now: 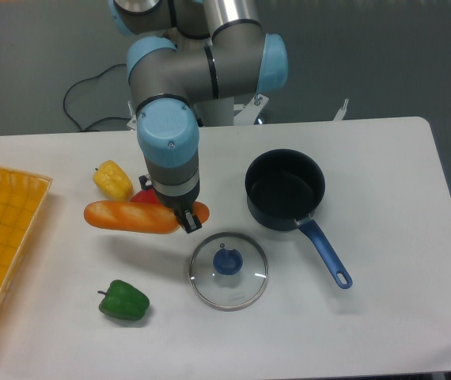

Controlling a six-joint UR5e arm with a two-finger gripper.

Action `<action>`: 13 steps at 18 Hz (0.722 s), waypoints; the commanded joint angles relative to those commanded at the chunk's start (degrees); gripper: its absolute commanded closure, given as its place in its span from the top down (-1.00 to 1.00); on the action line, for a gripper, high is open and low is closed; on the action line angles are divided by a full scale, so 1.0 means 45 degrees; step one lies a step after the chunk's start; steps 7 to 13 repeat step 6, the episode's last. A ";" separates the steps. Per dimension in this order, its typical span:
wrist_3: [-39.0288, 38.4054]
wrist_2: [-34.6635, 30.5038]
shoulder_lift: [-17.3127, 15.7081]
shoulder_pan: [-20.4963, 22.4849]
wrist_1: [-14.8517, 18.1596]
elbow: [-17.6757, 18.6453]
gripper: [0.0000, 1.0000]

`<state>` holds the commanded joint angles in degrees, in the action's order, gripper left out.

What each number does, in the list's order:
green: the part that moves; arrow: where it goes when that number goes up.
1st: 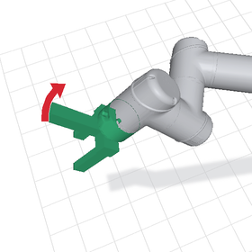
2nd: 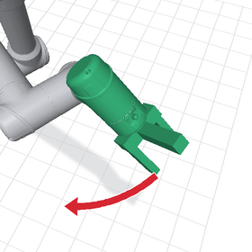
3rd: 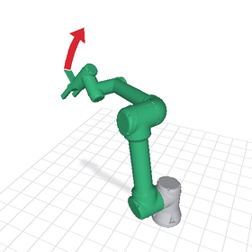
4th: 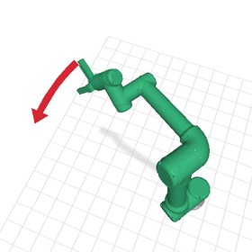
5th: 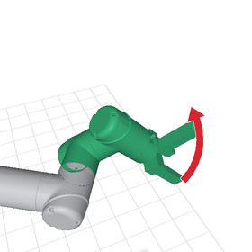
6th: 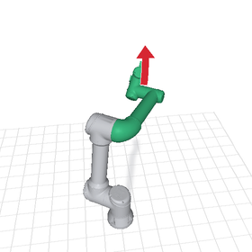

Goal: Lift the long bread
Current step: 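Lift the baguette up off the table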

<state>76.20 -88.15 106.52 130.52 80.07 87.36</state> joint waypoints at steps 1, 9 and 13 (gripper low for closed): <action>0.0000 0.0000 0.0000 0.0019 0.0058 0.0020 -0.58; 0.0000 0.0000 0.0000 0.0039 0.0137 0.0156 -0.58; 0.0000 0.0000 0.0000 0.0039 0.0137 0.0156 -0.58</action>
